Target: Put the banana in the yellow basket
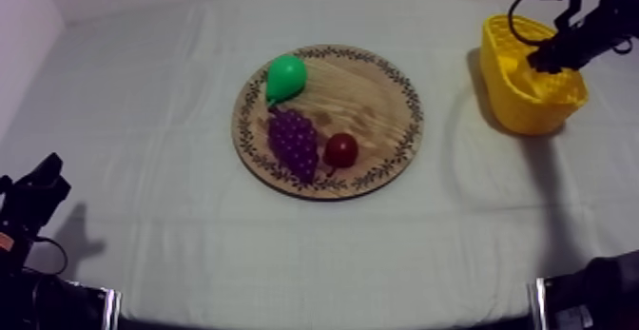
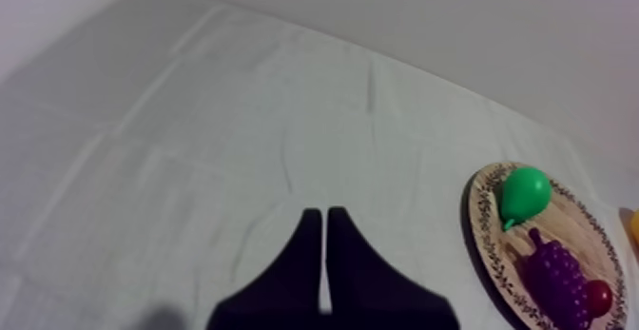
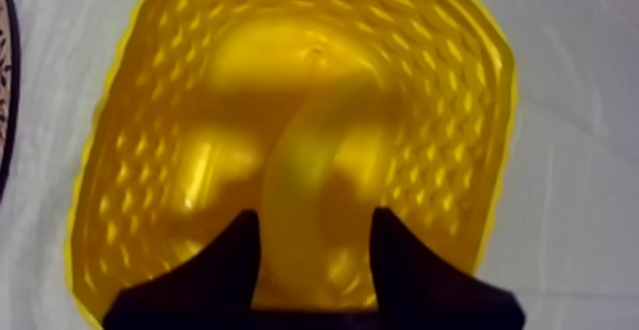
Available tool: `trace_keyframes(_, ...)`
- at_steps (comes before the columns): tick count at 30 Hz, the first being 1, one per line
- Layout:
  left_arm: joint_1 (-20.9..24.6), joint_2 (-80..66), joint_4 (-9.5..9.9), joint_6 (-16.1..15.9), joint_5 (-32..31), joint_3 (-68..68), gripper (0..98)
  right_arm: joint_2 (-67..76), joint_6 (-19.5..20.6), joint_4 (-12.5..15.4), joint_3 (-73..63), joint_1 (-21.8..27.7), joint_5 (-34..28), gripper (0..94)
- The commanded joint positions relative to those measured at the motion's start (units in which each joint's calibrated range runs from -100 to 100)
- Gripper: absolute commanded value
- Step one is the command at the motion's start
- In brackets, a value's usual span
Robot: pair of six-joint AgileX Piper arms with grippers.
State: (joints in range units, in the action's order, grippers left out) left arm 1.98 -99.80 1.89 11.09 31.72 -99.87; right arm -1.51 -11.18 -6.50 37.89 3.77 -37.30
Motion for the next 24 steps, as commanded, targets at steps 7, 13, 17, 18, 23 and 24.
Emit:
trace_keyframes(7,0.01,-0.03,-0.01,-0.03,-0.04,-0.02,0.1,2.9,3.45,-1.38,2.3,0.39,2.34,13.9)
trace_keyframes(13,0.01,-0.03,-0.01,0.01,-0.04,-0.02,0.1,10.14,7.42,-2.74,8.29,0.13,5.33,2.2)
trace_keyframes(17,0.01,-0.03,-0.01,0.02,-0.04,-0.02,0.1,17.66,11.42,-4.23,14.74,-0.93,8.03,1.1)
trace_keyframes(18,0.01,-0.03,-0.01,0.02,-0.04,-0.02,0.1,19.66,11.78,-4.12,16.34,-1.32,8.44,1.0)
trace_keyframes(23,0.01,-0.03,-0.01,0.02,-0.04,-0.02,0.1,30.31,15.09,-3.97,25.93,-3.4,11.82,0.6)
trace_keyframes(24,0.01,-0.03,-0.01,0.02,-0.04,-0.02,0.1,32.6,15.61,-3.78,28.11,-3.62,12.88,0.6)
